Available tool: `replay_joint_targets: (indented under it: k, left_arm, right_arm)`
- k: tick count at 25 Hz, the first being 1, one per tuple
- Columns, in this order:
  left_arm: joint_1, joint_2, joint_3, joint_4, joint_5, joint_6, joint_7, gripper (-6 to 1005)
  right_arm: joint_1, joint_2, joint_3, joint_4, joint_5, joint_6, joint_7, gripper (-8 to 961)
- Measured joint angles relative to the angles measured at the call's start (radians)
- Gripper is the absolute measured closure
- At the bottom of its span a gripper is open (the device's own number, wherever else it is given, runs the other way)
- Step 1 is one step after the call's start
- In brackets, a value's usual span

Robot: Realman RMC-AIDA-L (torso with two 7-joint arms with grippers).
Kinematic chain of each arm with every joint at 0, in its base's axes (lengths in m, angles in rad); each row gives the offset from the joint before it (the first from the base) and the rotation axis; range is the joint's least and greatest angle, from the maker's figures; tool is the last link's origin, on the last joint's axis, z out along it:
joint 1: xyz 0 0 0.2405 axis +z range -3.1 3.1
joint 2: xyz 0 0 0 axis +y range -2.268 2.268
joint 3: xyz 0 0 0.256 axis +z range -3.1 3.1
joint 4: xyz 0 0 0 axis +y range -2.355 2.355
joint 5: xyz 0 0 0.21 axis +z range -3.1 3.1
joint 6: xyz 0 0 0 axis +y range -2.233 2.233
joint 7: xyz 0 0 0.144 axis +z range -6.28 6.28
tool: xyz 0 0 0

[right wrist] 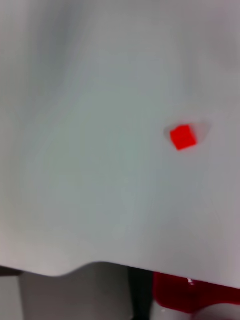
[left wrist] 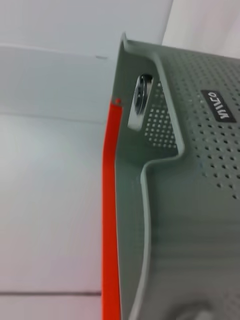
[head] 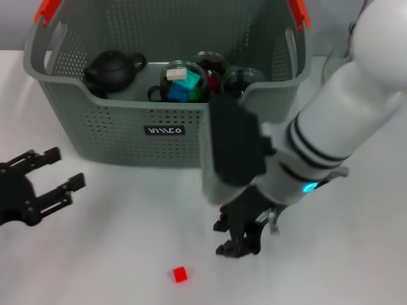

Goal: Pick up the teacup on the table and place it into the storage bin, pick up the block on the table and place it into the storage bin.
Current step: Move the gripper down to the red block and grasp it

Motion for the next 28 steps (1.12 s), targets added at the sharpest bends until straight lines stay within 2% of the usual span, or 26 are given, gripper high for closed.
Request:
replay_joint_targets:
  k: [3,7,14,19,28]
  left_arm:
    - [0.022,0.002,-0.012,0.024,0.003,0.033,0.0,296]
    - [0.055,0.003,-0.013,0.051,0.015,0.096,0.027,296]
    - [0.069,0.003,-0.051,0.051,0.018,0.104,0.046,297]
    - [0.068,0.003,-0.048,0.05,0.023,0.099,0.046,297]
    - [0.069,0.0,-0.048,0.047,0.023,0.098,0.047,296]
  right_arm:
    - [0.008,0.001,-0.045,-0.003,0.008,0.027,0.006,700]
    - [0.021,0.002,-0.061,0.001,0.048,0.039,0.007,506]
    - [0.026,0.004,-0.113,0.003,0.117,0.074,0.006,247]
    - [0.028,0.006,-0.186,0.012,0.152,0.131,0.008,238]
    - [0.033,0.009,-0.207,0.06,0.195,0.186,0.004,260]
